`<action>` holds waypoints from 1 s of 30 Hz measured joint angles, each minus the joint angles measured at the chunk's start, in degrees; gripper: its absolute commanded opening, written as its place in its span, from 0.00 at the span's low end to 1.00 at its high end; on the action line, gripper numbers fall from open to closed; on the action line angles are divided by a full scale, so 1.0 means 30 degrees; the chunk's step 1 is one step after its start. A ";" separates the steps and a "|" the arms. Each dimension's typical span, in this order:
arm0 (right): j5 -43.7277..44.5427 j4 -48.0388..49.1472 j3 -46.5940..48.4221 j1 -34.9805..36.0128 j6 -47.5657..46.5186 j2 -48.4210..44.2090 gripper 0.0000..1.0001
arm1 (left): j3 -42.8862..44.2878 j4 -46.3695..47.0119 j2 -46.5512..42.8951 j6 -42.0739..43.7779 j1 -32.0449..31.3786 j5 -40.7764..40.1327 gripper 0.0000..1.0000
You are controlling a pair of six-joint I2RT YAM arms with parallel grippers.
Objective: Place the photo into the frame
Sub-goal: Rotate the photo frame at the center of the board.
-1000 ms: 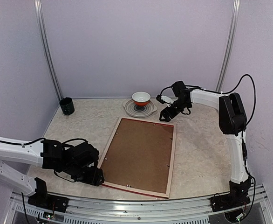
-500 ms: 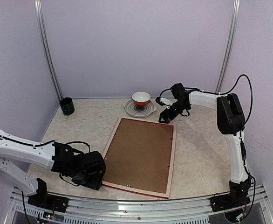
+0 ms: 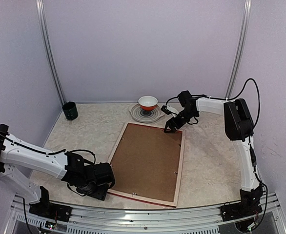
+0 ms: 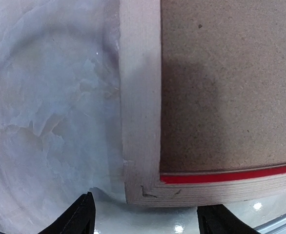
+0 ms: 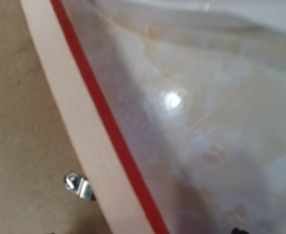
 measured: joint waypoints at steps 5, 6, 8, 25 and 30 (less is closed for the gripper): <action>-0.0175 -0.0117 -0.0131 0.0007 0.0117 0.0131 0.77 | -0.0022 0.0102 0.0401 -0.0095 0.0605 -0.0692 0.71; -0.0248 -0.0073 -0.0160 0.0000 0.0138 0.0131 0.77 | -0.0058 0.0131 0.0372 -0.0138 0.0765 -0.0823 0.72; -0.0459 0.0066 -0.0306 0.0000 0.0182 0.0095 0.76 | -0.0248 0.0197 0.0168 -0.0138 0.1137 -0.0867 0.72; -0.0707 0.1953 -0.5042 0.1005 0.1180 -0.2659 0.74 | -0.1625 0.0022 -0.1654 -0.0240 0.3169 -0.1326 0.72; -0.0423 0.2397 -0.6528 0.1574 0.1770 -0.3628 0.72 | -0.1858 -0.0729 -0.1909 -0.0233 0.3927 -0.1639 0.72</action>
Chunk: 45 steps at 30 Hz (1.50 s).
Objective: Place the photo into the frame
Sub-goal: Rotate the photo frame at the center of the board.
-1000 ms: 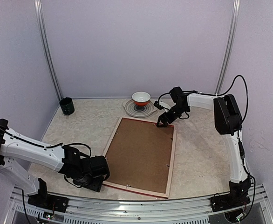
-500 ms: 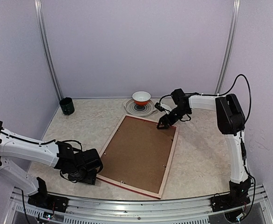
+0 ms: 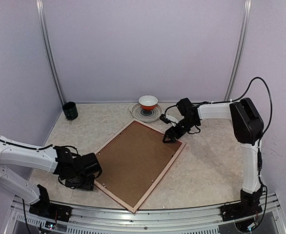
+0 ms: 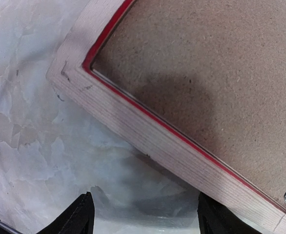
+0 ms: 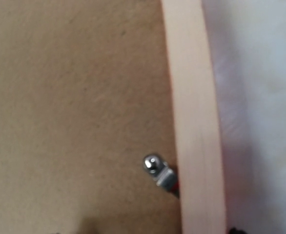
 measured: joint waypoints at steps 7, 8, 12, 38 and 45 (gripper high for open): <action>0.0503 0.0838 -0.2244 0.0699 0.1217 -0.1450 0.71 | -0.0408 -0.0692 -0.0634 0.0000 0.1086 -0.0401 0.73; 0.0590 0.0933 -0.2616 0.0816 0.1377 -0.1698 0.71 | -0.0437 -0.0801 -0.0678 0.0000 0.1188 -0.0452 0.73; 0.0947 0.1209 -0.3825 0.1231 0.1880 -0.2535 0.70 | -0.0444 -0.1333 -0.0750 0.0000 0.1559 -0.0860 0.74; 0.2390 0.1785 -1.3209 0.2718 0.6266 -1.0258 0.70 | 0.2994 -0.0393 0.3854 0.3162 0.4568 -0.3242 0.75; 0.2812 0.1727 -1.4389 0.2856 0.6943 -1.1417 0.69 | 0.4517 0.0867 0.5362 0.4182 0.5530 -0.3548 0.75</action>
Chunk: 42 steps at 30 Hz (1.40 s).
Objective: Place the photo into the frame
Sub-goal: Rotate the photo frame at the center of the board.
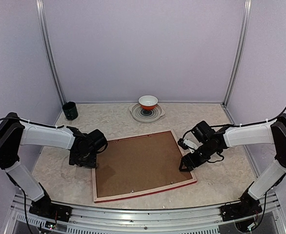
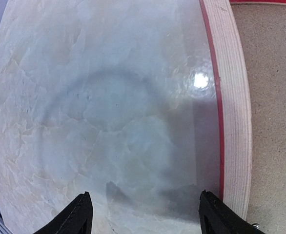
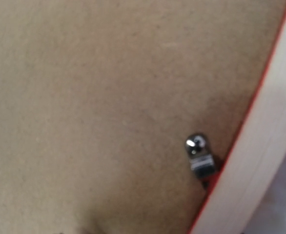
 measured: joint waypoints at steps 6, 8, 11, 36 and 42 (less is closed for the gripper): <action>0.0175 -0.0015 -0.0692 0.0080 0.0444 -0.0714 0.70 | 0.0998 0.0925 0.0801 0.1158 0.0619 -0.0175 0.75; 0.0211 -0.0022 -0.0860 0.0175 0.0590 -0.0903 0.72 | 0.1173 0.1333 0.0874 0.1370 0.0867 -0.0124 0.75; 0.0291 -0.0240 -0.0889 0.0430 0.0794 -0.1078 0.74 | 0.1406 0.2011 0.0816 0.1508 0.1202 -0.0007 0.76; 0.0364 0.2412 -0.0233 0.0612 0.1297 -0.2084 0.82 | 0.0087 0.5705 -0.2295 0.2295 0.2506 0.5486 0.76; 0.0503 0.2499 -0.0233 0.0612 0.1297 -0.2084 0.82 | -0.0889 0.6149 -0.2251 0.2557 0.3286 0.6382 0.72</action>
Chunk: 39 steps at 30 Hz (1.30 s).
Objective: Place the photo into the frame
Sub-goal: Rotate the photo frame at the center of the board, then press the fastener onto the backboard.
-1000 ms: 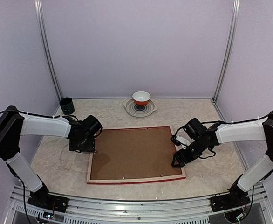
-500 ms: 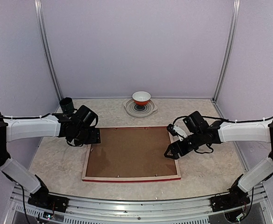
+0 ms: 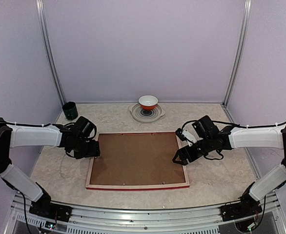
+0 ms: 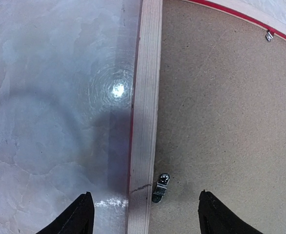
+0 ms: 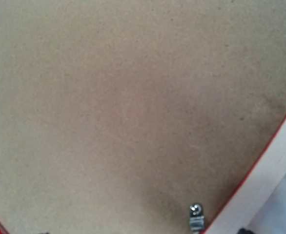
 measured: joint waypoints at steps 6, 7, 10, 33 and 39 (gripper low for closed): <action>0.0095 -0.0007 0.0000 0.0000 -0.0007 0.0007 0.82 | -0.0583 0.0430 0.0022 0.0175 0.0423 0.0430 0.68; 0.0109 -0.0007 0.0000 0.0000 -0.0007 0.0007 0.82 | -0.0619 0.0452 0.0029 0.0182 0.0430 0.0474 0.68; 0.0131 0.0000 0.0000 0.0000 -0.0007 0.0015 0.82 | -0.0656 0.0627 0.0131 0.0299 0.0459 0.0619 0.67; 0.0153 0.0131 0.0029 0.0000 -0.0022 0.0415 0.82 | -0.0976 0.1035 0.0648 0.0452 0.0503 0.0896 0.62; 0.0153 0.0138 0.0029 0.0000 -0.0022 0.0430 0.82 | -0.0976 0.1013 0.0335 0.0444 0.0554 0.0882 0.63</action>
